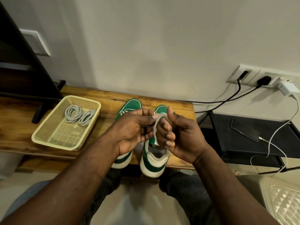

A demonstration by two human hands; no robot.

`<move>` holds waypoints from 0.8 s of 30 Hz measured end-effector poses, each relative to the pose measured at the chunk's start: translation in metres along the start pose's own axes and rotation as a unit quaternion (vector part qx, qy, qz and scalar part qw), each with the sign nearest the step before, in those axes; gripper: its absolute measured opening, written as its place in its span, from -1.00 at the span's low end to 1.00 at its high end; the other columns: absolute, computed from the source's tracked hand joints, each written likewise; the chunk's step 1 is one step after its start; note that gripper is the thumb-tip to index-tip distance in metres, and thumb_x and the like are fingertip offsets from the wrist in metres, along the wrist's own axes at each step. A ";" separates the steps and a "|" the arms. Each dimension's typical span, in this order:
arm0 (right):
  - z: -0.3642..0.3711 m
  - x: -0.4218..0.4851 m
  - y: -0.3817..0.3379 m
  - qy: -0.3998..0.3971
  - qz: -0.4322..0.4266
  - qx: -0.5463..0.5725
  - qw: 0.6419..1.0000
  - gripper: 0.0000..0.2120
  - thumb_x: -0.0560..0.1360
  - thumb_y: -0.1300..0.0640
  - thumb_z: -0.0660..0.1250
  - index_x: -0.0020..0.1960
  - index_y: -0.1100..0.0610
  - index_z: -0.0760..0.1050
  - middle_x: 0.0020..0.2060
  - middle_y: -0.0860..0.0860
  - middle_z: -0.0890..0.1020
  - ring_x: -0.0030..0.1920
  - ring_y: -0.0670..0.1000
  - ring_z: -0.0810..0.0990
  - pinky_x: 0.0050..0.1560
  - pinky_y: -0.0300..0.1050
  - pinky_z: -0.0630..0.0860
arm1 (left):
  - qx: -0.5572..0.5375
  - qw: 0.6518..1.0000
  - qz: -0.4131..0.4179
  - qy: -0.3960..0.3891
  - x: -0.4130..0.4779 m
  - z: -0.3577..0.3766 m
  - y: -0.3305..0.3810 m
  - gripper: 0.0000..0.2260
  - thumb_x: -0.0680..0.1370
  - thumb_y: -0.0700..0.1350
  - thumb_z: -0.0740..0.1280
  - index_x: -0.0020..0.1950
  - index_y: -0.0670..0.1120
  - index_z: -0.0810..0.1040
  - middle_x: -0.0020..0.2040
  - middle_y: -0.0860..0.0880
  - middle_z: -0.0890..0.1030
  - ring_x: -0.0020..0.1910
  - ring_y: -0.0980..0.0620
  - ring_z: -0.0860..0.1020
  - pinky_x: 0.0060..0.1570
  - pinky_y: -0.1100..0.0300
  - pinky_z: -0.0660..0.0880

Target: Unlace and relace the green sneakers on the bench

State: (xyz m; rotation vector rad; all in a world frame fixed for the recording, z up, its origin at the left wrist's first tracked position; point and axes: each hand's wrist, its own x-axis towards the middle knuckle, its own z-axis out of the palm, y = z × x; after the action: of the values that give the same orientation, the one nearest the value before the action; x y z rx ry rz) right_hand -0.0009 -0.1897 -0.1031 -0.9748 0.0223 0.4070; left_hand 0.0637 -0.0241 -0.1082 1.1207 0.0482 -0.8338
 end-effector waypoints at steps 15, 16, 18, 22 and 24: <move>-0.002 -0.001 -0.002 -0.048 -0.028 0.068 0.996 -0.40 0.61 -0.30 0.18 -0.33 0.18 0.46 -0.53 0.04 0.41 -0.55 -0.04 0.41 -0.47 -0.21 0.33 | 0.065 0.995 0.070 -0.014 -0.002 0.004 -0.009 -0.52 0.50 -0.02 0.43 0.24 -0.37 0.59 0.08 -0.26 0.61 0.06 -0.17 0.55 0.16 -0.03 0.55; -0.002 -0.001 -0.002 -0.043 -0.031 0.069 0.996 -0.39 0.60 -0.31 0.18 -0.33 0.18 0.45 -0.53 0.03 0.41 -0.55 -0.04 0.41 -0.47 -0.20 0.33 | 0.070 0.994 0.079 -0.018 -0.002 0.004 -0.010 -0.53 0.51 -0.02 0.42 0.23 -0.38 0.58 0.09 -0.28 0.61 0.09 -0.18 0.55 0.23 -0.09 0.53; -0.002 -0.001 -0.003 -0.022 -0.039 0.071 0.996 -0.39 0.60 -0.32 0.17 -0.34 0.17 0.45 -0.53 0.02 0.41 -0.56 -0.04 0.40 -0.45 -0.19 0.31 | 0.084 0.991 0.098 -0.025 -0.003 0.003 -0.009 -0.56 0.55 -0.02 0.40 0.21 -0.38 0.61 0.12 -0.35 0.63 0.11 -0.20 0.58 0.32 -0.17 0.51; -0.003 0.000 -0.006 0.026 -0.051 0.081 0.995 -0.38 0.62 -0.33 0.12 -0.35 0.15 0.44 -0.54 0.01 0.39 -0.56 -0.04 0.38 -0.43 -0.18 0.28 | 0.160 0.978 0.129 -0.034 -0.004 0.004 -0.007 -0.67 0.53 -0.08 0.41 0.21 -0.23 0.68 0.13 -0.21 0.71 0.14 -0.14 0.67 0.20 -0.02 0.59; -0.005 0.000 -0.006 0.031 -0.045 0.078 0.995 -0.39 0.64 -0.29 0.13 -0.33 0.16 0.47 -0.52 0.02 0.42 -0.53 -0.03 0.42 -0.43 -0.21 0.38 | 0.191 0.972 0.137 -0.019 -0.003 0.003 -0.008 -0.72 0.55 -0.14 0.42 0.23 -0.20 0.69 0.14 -0.19 0.72 0.23 -0.22 0.66 0.27 -0.12 0.58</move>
State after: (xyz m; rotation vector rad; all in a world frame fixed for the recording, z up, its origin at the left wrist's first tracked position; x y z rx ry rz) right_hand 0.0016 -0.1963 -0.1012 -0.8305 0.0656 0.2873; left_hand 0.0556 -0.0260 -0.1112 1.4350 -0.3046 -0.6289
